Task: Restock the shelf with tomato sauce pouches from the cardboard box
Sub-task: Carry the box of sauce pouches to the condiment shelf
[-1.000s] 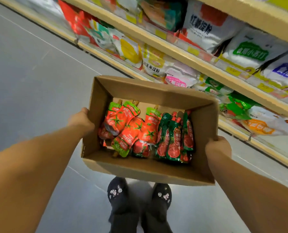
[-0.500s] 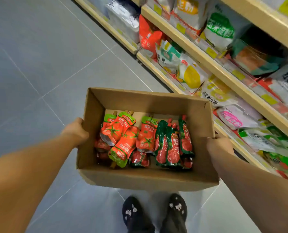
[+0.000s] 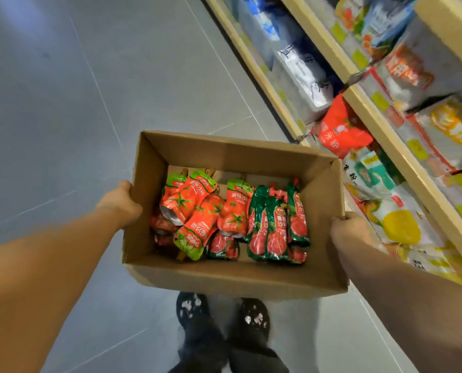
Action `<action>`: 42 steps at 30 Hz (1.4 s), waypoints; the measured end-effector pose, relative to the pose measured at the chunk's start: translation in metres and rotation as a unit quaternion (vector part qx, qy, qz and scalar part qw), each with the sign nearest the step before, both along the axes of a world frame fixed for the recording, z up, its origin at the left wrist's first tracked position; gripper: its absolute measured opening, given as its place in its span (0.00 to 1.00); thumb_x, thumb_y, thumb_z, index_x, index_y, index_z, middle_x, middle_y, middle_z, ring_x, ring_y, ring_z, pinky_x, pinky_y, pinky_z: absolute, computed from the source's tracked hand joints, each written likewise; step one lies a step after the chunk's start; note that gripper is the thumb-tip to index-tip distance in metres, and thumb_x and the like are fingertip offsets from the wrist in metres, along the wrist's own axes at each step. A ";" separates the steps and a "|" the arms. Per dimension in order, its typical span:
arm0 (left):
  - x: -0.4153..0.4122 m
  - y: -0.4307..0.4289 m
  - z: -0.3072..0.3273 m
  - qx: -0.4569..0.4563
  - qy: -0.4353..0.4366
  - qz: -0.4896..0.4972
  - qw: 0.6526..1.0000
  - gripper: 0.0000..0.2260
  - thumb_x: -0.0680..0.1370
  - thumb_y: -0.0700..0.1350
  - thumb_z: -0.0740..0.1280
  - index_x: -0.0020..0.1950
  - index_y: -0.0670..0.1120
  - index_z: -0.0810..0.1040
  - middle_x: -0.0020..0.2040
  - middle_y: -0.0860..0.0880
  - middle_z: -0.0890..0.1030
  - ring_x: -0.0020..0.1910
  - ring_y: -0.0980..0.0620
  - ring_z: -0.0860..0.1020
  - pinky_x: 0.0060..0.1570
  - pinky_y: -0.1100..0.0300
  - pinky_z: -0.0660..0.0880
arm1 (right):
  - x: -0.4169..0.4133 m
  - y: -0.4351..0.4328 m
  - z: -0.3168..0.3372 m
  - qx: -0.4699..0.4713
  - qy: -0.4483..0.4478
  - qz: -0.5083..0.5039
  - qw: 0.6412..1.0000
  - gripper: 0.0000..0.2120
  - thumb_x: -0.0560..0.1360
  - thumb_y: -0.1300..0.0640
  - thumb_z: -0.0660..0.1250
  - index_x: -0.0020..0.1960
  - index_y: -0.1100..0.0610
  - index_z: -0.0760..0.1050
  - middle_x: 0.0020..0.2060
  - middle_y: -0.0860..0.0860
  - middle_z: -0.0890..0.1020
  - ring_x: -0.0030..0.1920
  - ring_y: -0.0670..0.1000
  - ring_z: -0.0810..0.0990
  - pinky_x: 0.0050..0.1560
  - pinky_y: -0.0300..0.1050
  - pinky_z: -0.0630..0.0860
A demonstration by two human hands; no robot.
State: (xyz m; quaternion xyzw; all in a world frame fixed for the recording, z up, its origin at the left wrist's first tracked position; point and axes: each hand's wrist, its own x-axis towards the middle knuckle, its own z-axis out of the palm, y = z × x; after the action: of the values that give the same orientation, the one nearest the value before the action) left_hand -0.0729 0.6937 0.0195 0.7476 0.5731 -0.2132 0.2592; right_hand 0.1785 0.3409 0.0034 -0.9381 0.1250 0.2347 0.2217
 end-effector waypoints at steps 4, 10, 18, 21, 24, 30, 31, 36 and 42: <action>0.022 0.069 0.012 -0.012 -0.004 0.024 1.000 0.20 0.73 0.38 0.62 0.64 0.45 0.66 0.48 0.41 0.75 0.44 0.39 0.77 0.33 0.53 0.79 | 0.038 0.080 0.010 -0.018 -0.013 0.066 0.998 0.09 0.73 0.56 0.62 0.49 0.57 0.77 0.32 0.53 0.77 0.30 0.54 0.72 0.32 0.41 0.64; 0.065 0.194 0.022 -0.008 -0.020 0.016 1.000 0.20 0.73 0.38 0.62 0.64 0.45 0.66 0.52 0.39 0.77 0.47 0.37 0.78 0.40 0.48 0.81 | 0.077 0.200 0.020 -0.024 -0.036 0.089 0.995 0.08 0.74 0.56 0.63 0.46 0.59 0.77 0.43 0.63 0.81 0.40 0.60 0.74 0.41 0.45 0.65; 0.125 0.355 0.035 -0.006 -0.024 0.000 1.000 0.18 0.72 0.37 0.61 0.62 0.46 0.67 0.45 0.44 0.74 0.42 0.41 0.76 0.30 0.56 0.77 | 0.129 0.347 0.033 0.005 -0.014 0.071 0.997 0.13 0.76 0.57 0.61 0.58 0.60 0.76 0.50 0.62 0.81 0.47 0.62 0.77 0.46 0.45 0.67; 0.151 0.406 0.036 -0.007 -0.020 0.002 1.000 0.16 0.73 0.37 0.61 0.60 0.46 0.68 0.46 0.44 0.75 0.43 0.41 0.77 0.31 0.56 0.78 | 0.159 0.402 0.032 0.007 -0.014 0.073 0.997 0.11 0.76 0.56 0.60 0.54 0.57 0.76 0.40 0.57 0.79 0.39 0.58 0.75 0.40 0.44 0.67; 0.181 0.459 0.034 0.001 -0.011 0.004 1.000 0.16 0.73 0.37 0.61 0.60 0.46 0.67 0.47 0.42 0.75 0.45 0.39 0.77 0.38 0.50 0.81 | 0.184 0.459 0.025 0.022 -0.015 0.067 0.997 0.10 0.75 0.54 0.60 0.52 0.56 0.76 0.37 0.56 0.78 0.36 0.57 0.75 0.36 0.43 0.67; 0.236 0.555 0.029 0.029 -0.004 -0.018 0.999 0.18 0.73 0.36 0.60 0.63 0.45 0.66 0.45 0.42 0.74 0.43 0.40 0.76 0.37 0.53 0.76 | 0.220 0.553 0.015 -0.017 -0.052 0.081 0.995 0.14 0.76 0.54 0.58 0.53 0.61 0.77 0.50 0.63 0.81 0.52 0.65 0.78 0.51 0.53 0.73; 0.246 0.573 0.027 0.034 -0.002 -0.026 0.999 0.18 0.73 0.37 0.60 0.63 0.45 0.66 0.45 0.42 0.74 0.42 0.40 0.75 0.35 0.54 0.74 | 0.226 0.569 0.013 -0.026 -0.050 0.079 0.995 0.15 0.77 0.53 0.58 0.54 0.61 0.77 0.51 0.63 0.81 0.53 0.66 0.78 0.51 0.53 0.72; 0.282 0.650 0.017 0.025 0.012 -0.053 0.998 0.19 0.72 0.37 0.61 0.63 0.45 0.66 0.47 0.40 0.76 0.47 0.37 0.78 0.39 0.53 0.76 | 0.241 0.639 0.007 -0.045 -0.016 0.025 0.999 0.14 0.76 0.52 0.59 0.55 0.58 0.77 0.48 0.59 0.81 0.45 0.61 0.76 0.44 0.47 0.69; 0.341 0.743 0.012 0.015 0.029 -0.135 0.990 0.23 0.73 0.38 0.61 0.68 0.46 0.63 0.58 0.38 0.76 0.53 0.36 0.77 0.51 0.47 0.79 | 0.248 0.710 0.000 -0.044 0.008 -0.075 0.996 0.13 0.78 0.53 0.58 0.57 0.56 0.76 0.47 0.57 0.81 0.44 0.59 0.76 0.49 0.50 0.74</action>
State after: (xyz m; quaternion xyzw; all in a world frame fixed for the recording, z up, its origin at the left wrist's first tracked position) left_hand 0.2677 1.4366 0.0317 0.8153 0.4778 -0.2589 0.1999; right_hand 0.4267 1.0507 0.0035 -0.9330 0.2068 0.2194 0.1964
